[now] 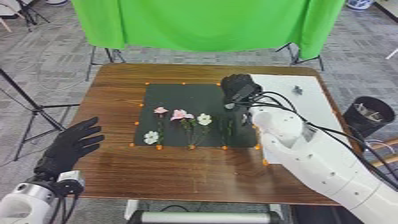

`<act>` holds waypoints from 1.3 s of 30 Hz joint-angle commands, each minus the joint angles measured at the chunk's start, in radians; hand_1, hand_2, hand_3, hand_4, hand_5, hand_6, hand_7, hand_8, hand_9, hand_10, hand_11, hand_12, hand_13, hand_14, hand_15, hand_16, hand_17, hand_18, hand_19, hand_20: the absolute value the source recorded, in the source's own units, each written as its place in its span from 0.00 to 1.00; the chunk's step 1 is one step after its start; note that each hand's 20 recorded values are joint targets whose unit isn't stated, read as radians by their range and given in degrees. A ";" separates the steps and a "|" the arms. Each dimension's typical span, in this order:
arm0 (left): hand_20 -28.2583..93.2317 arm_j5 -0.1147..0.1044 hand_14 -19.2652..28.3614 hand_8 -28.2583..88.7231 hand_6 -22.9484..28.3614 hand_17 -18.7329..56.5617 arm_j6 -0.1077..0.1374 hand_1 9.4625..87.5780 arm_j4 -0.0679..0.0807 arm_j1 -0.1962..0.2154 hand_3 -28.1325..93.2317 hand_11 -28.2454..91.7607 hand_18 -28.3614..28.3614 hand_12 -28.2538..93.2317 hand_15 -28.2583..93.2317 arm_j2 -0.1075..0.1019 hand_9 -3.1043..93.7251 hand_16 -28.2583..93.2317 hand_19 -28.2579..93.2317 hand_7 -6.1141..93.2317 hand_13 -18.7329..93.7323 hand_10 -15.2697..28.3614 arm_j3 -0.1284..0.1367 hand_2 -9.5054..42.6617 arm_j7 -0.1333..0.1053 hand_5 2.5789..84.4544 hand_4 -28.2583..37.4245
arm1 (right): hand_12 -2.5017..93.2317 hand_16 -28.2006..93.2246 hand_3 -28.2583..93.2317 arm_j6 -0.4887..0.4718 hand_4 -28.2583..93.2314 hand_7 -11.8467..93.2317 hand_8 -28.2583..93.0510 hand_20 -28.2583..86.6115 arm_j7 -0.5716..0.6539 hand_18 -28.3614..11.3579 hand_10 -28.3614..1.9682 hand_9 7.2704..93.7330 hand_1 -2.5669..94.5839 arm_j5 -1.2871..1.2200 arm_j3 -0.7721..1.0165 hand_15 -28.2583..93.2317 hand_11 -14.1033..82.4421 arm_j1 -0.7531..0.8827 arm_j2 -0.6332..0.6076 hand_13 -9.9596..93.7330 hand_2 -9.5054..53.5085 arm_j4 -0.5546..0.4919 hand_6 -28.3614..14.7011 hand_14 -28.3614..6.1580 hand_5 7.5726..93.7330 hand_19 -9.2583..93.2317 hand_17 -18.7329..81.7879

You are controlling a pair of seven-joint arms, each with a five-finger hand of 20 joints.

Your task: Arrange flowers

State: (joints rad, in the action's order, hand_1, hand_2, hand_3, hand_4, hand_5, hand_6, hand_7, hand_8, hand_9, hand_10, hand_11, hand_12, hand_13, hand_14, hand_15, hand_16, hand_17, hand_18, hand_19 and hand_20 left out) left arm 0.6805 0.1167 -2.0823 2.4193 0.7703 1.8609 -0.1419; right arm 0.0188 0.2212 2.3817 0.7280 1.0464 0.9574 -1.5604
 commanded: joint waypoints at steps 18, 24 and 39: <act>0.28 -0.010 0.76 0.15 0.53 0.12 0.021 0.20 -0.009 0.028 0.81 0.42 0.90 0.34 0.51 0.001 0.30 0.22 0.61 0.25 0.36 0.64 0.007 0.22 -0.018 0.34 0.02 | 0.23 0.36 0.96 -0.158 0.00 0.19 0.21 0.62 0.324 0.24 0.23 0.15 0.30 -0.189 -0.026 0.86 0.19 -0.154 -0.170 0.55 0.00 0.255 0.40 0.62 0.06 0.89 0.45; 0.28 -0.011 0.75 0.15 0.53 0.12 0.021 0.20 -0.011 0.033 0.81 0.42 0.90 0.34 0.51 0.001 0.30 0.22 0.61 0.25 0.36 0.65 0.008 0.21 -0.021 0.34 0.02 | 0.20 0.37 0.97 -0.115 0.00 0.23 0.20 0.61 0.320 0.24 0.25 0.18 0.33 -0.208 -0.055 0.91 0.21 -0.168 -0.181 0.59 0.00 0.315 0.42 0.61 0.03 0.90 0.47; 0.28 -0.006 0.75 0.15 0.53 0.12 0.006 0.20 -0.006 0.026 0.81 0.42 0.90 0.34 0.51 0.002 0.30 0.22 0.61 0.25 0.36 0.64 0.007 0.21 -0.006 0.34 0.02 | 0.12 0.41 0.96 -0.124 0.00 0.42 0.08 0.59 0.180 0.22 0.71 0.36 0.44 -0.236 -0.061 0.92 0.33 -0.167 -0.171 0.72 0.05 0.369 0.66 0.70 0.14 0.95 0.53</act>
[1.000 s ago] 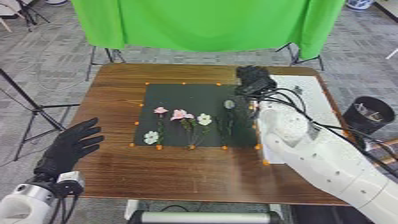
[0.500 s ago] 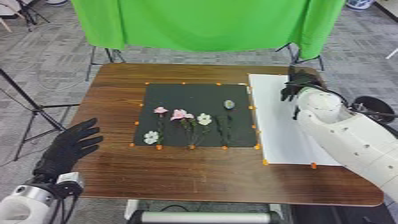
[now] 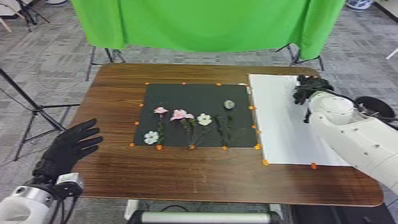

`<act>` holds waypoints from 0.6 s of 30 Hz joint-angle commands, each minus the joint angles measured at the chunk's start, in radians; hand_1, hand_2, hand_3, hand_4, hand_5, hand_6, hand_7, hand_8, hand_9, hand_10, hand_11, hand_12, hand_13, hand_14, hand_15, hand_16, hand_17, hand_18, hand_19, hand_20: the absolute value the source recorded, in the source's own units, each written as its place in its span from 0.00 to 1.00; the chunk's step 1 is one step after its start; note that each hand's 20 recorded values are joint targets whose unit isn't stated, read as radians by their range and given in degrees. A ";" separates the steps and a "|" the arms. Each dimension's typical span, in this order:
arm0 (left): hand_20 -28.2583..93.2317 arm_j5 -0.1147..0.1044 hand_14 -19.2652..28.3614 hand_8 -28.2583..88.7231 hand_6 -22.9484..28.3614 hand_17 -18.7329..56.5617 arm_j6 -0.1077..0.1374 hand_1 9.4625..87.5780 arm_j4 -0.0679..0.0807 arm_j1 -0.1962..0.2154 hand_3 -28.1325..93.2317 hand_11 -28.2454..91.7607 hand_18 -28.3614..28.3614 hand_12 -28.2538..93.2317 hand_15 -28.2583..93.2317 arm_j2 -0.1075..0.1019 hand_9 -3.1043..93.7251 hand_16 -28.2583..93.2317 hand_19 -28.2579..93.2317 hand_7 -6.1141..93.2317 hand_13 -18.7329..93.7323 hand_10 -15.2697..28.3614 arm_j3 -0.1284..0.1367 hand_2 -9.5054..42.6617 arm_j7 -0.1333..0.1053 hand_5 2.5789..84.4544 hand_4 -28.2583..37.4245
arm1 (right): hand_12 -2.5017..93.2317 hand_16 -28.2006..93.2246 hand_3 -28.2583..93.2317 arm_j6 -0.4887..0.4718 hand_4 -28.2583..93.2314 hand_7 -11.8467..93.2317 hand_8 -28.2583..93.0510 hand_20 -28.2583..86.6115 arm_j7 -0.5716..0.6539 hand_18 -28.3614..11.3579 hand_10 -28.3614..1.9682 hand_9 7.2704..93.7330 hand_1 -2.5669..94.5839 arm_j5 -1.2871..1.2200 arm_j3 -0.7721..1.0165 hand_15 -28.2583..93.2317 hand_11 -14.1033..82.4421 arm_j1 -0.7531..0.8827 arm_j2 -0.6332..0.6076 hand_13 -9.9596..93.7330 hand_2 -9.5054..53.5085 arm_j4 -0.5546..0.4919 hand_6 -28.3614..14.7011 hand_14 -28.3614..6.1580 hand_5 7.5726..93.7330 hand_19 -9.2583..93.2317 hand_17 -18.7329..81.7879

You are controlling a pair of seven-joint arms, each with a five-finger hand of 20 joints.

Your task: Arrange flowers

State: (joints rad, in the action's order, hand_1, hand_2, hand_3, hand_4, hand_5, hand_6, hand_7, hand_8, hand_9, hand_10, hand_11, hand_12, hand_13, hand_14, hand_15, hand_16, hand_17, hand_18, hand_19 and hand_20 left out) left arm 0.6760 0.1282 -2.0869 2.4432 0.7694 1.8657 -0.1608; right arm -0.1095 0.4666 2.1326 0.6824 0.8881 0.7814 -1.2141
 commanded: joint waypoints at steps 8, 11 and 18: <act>0.28 -0.001 0.76 0.15 0.53 0.12 -0.006 0.20 -0.002 0.005 0.81 0.42 0.90 0.34 0.51 0.004 0.30 0.22 0.61 0.25 0.36 0.65 0.004 0.21 0.013 0.34 0.02 | 0.28 0.44 0.89 0.149 0.00 0.49 0.13 0.61 -0.076 0.24 0.87 0.78 0.49 0.079 -0.064 0.90 0.28 0.005 -0.013 0.81 0.03 0.018 0.77 0.75 0.54 0.97 0.58; 0.28 -0.002 0.76 0.15 0.53 0.12 -0.003 0.20 -0.003 0.007 0.81 0.42 0.90 0.34 0.51 0.003 0.30 0.22 0.61 0.25 0.36 0.64 0.003 0.22 0.009 0.34 0.02 | 0.41 0.45 0.89 0.190 0.00 0.55 0.17 0.62 -0.108 0.24 0.85 0.95 0.53 0.090 -0.050 0.90 0.29 0.023 -0.021 0.84 0.00 -0.001 0.79 0.78 0.70 0.99 0.61; 0.28 -0.002 0.76 0.15 0.53 0.12 -0.001 0.20 -0.004 0.007 0.81 0.42 0.90 0.34 0.51 0.003 0.30 0.22 0.61 0.25 0.36 0.65 0.005 0.22 0.004 0.34 0.02 | 0.42 0.46 0.92 0.236 0.00 0.48 0.19 0.63 -0.163 0.23 0.85 1.00 0.54 0.109 0.020 0.90 0.32 0.087 -0.046 0.88 0.00 -0.117 0.76 0.78 0.82 1.00 0.64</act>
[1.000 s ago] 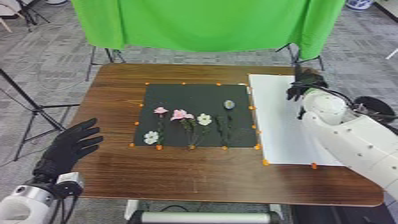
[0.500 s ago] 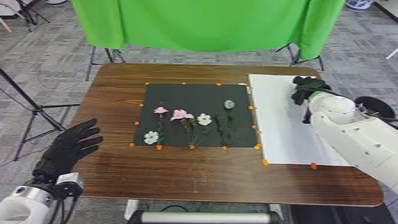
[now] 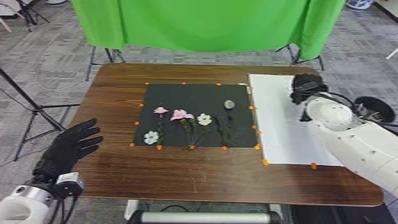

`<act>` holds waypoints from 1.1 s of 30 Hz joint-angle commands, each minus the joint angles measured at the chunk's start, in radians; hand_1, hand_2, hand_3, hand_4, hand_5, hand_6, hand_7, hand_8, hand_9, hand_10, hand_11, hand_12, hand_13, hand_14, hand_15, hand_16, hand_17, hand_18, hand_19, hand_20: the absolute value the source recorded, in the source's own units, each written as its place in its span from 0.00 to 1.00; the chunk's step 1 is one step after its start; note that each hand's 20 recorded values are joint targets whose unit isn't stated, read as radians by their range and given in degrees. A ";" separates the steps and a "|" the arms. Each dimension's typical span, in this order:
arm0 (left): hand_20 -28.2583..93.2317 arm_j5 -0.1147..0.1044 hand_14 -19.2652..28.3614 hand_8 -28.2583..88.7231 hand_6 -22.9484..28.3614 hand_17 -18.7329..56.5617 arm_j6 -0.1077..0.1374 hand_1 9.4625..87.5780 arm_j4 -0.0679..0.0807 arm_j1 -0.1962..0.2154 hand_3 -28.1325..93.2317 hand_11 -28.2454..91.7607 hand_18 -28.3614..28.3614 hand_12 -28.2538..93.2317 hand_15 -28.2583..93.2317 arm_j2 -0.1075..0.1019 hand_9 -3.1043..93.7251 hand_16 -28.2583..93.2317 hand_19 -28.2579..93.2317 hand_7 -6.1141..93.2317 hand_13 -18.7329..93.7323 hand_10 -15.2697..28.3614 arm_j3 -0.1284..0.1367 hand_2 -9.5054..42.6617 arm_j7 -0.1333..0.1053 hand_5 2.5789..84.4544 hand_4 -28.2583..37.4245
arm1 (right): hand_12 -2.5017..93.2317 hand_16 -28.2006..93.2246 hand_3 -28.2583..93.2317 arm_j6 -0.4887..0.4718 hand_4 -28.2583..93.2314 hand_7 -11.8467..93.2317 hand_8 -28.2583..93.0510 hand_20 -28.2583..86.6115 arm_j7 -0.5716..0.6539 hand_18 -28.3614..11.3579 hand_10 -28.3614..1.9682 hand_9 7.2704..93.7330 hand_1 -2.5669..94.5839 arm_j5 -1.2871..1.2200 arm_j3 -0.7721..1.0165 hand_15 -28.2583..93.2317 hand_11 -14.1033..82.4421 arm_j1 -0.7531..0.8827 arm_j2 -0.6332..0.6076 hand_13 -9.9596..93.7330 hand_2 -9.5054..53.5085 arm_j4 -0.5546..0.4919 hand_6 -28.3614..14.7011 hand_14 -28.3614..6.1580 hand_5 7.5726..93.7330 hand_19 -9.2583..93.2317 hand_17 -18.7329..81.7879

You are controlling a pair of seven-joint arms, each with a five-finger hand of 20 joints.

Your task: Arrange flowers

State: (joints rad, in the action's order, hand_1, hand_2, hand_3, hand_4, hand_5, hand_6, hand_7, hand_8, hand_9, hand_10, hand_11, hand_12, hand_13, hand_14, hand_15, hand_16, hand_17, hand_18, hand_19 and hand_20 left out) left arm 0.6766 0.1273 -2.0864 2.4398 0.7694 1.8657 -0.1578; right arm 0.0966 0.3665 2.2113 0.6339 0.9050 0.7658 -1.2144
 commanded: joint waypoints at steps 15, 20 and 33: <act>0.28 0.005 0.76 0.15 0.53 0.12 -0.013 0.20 -0.002 -0.003 0.81 0.42 0.90 0.34 0.51 0.016 0.30 0.22 0.61 0.25 0.36 0.65 0.001 0.22 0.016 0.34 0.03 | 0.42 0.47 0.93 -0.128 0.00 0.48 0.20 0.64 -0.294 0.23 0.87 1.00 0.52 0.171 0.348 0.90 0.31 0.410 0.095 0.88 0.00 -0.487 0.78 0.79 0.80 1.00 0.64; 0.28 0.005 0.76 0.15 0.53 0.12 -0.014 0.20 -0.001 0.000 0.81 0.42 0.90 0.34 0.51 0.022 0.30 0.22 0.61 0.25 0.36 0.65 0.002 0.22 0.018 0.34 0.03 | 0.43 0.47 0.92 -0.158 0.00 0.49 0.20 0.64 -0.307 0.24 0.87 1.00 0.52 0.182 0.370 0.90 0.30 0.473 0.107 0.87 0.00 -0.519 0.78 0.79 0.80 1.00 0.64; 0.28 0.012 0.76 0.15 0.53 0.12 -0.031 0.20 0.006 -0.013 0.81 0.42 0.90 0.34 0.51 0.025 0.30 0.22 0.61 0.25 0.36 0.64 -0.001 0.22 0.031 0.34 0.02 | 0.27 0.48 0.83 -0.138 0.00 0.49 0.20 0.65 -0.282 0.22 0.77 0.92 0.41 0.161 0.391 0.90 0.45 0.525 0.111 0.86 0.00 -0.521 0.76 0.78 0.75 1.00 0.63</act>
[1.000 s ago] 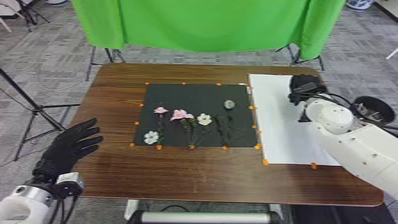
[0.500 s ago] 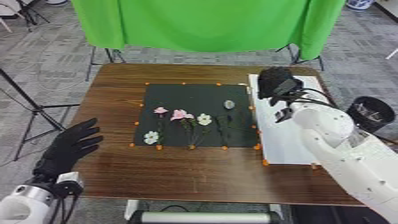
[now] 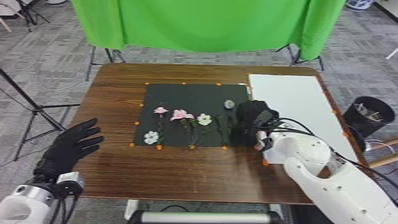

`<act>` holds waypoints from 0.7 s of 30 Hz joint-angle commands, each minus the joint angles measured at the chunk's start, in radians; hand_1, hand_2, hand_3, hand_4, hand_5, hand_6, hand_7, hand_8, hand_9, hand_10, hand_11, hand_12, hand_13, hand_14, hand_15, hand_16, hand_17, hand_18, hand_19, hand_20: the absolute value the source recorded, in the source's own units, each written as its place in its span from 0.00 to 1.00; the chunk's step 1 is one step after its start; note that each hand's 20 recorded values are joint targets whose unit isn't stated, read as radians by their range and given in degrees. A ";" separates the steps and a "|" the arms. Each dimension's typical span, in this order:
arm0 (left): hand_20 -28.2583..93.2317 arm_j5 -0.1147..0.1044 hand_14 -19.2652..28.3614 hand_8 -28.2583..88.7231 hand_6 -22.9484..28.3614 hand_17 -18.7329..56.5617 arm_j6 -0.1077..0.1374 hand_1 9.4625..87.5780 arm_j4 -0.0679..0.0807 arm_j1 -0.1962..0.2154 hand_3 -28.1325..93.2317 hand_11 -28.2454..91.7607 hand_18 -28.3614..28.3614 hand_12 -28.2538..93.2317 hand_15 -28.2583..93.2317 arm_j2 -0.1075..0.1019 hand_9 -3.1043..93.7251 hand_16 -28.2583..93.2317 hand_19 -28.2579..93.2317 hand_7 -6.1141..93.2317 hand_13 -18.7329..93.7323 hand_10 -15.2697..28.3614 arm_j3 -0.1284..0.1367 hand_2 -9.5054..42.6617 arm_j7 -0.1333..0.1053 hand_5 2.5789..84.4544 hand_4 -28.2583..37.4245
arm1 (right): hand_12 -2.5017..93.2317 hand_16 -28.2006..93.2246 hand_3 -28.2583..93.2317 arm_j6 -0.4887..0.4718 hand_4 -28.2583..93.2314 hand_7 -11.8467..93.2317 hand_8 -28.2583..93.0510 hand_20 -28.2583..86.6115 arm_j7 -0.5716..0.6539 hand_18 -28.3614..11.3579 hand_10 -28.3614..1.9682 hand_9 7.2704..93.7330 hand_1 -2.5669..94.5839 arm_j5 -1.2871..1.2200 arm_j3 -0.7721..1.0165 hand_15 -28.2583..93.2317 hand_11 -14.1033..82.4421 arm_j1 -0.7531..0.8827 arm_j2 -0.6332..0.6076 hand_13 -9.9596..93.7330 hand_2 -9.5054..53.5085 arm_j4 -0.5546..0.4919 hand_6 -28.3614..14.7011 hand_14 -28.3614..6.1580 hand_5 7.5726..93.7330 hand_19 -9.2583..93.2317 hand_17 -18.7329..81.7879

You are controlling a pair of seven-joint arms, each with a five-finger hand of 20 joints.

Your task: Arrange flowers

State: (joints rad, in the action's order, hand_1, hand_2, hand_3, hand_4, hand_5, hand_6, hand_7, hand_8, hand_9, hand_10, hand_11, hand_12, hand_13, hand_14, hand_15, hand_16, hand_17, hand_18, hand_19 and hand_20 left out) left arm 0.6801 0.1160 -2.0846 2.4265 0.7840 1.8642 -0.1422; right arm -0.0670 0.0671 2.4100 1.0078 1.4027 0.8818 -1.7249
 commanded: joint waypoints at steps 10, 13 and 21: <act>0.28 0.013 0.76 0.15 0.53 0.12 -0.031 0.20 0.009 -0.009 0.81 0.42 0.90 0.34 0.51 0.011 0.30 0.22 0.61 0.25 0.36 0.65 -0.003 0.22 0.026 0.34 0.03 | 0.26 0.47 0.89 0.077 0.00 0.43 0.09 0.67 0.029 0.20 0.69 0.84 0.27 -0.117 0.041 0.92 0.45 0.043 -0.005 0.84 0.01 -0.021 0.73 0.74 0.70 1.00 0.60; 0.28 0.013 0.76 0.15 0.53 0.12 -0.032 0.20 0.012 -0.017 0.81 0.42 0.90 0.34 0.51 0.010 0.30 0.22 0.61 0.25 0.36 0.64 -0.009 0.22 0.025 0.34 0.02 | 0.25 0.47 0.89 0.093 0.00 0.43 0.09 0.68 0.040 0.20 0.67 0.83 0.25 -0.171 0.052 0.92 0.45 0.051 -0.002 0.83 0.03 -0.036 0.71 0.73 0.69 1.00 0.60; 0.28 0.010 0.76 0.15 0.53 0.12 -0.027 0.20 -0.008 -0.046 0.81 0.42 0.90 0.34 0.51 0.010 0.30 0.22 0.61 0.25 0.36 0.64 -0.055 0.22 -0.005 0.34 0.02 | 0.27 0.43 0.93 0.073 0.00 0.41 0.10 0.60 -0.010 0.20 0.60 0.66 0.21 -0.667 0.269 0.82 0.50 0.170 0.060 0.63 0.11 -0.138 0.65 0.59 0.56 0.82 0.46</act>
State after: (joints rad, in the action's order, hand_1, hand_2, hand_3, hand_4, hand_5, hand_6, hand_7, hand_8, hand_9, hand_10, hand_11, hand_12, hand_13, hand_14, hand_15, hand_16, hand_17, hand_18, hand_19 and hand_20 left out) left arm 0.6873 0.0971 -2.0761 2.4000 0.7864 1.8458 -0.1290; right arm 0.0118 0.0977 2.1234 1.1068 1.4757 0.8933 -1.7743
